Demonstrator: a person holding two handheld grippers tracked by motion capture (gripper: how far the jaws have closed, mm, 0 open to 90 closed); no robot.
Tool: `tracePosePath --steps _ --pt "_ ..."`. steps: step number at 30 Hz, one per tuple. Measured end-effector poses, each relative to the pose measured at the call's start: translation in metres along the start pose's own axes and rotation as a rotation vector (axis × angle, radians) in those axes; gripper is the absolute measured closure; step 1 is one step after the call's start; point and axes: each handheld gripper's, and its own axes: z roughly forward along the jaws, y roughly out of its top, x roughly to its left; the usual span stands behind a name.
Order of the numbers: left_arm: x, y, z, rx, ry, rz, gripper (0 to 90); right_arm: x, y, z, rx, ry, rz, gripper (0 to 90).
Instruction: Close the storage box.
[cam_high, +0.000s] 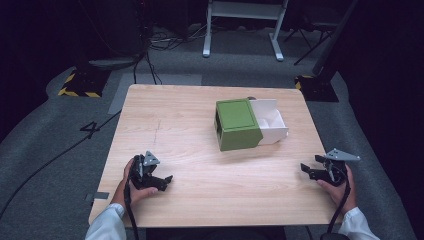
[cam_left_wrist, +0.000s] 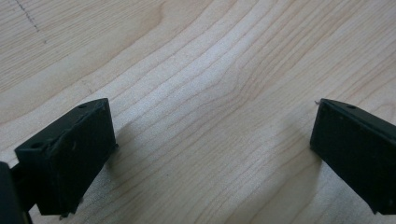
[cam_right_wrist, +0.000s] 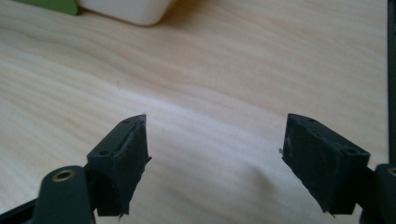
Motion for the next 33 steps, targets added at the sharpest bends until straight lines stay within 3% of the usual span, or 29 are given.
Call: tracePosePath --steps 1,7,10,14,15,24,28,33 --pt "0.000 0.000 0.000 0.000 0.000 0.000 0.3 -0.004 0.009 0.003 -0.006 -0.008 -0.008 26.7" --pt "-0.001 0.000 0.000 -0.001 0.001 -0.004 0.3 -0.014 0.034 0.002 -0.032 -0.034 -0.018 29.4" --pt "-0.001 0.000 0.000 0.001 0.002 -0.004 0.3 -0.021 0.057 0.002 -0.066 -0.033 -0.017 30.2" --pt "-0.001 0.000 0.000 0.000 0.009 -0.001 0.4 -0.024 0.071 0.007 -0.075 -0.035 -0.018 30.6" --pt "-0.001 0.000 0.000 0.000 0.009 -0.001 0.4 -0.027 0.078 0.012 -0.077 -0.019 0.000 30.9" --pt "-0.001 0.000 0.000 0.001 0.006 -0.004 0.4 -0.034 0.102 0.033 -0.054 -0.012 -0.013 34.0" --pt "-0.001 0.000 0.000 0.000 0.009 -0.001 0.3 -0.038 0.111 0.043 -0.062 0.021 0.013 35.8" --pt "-0.001 0.000 0.000 0.001 0.007 -0.004 0.4 -0.028 0.123 0.056 -0.051 0.031 -0.014 36.8"
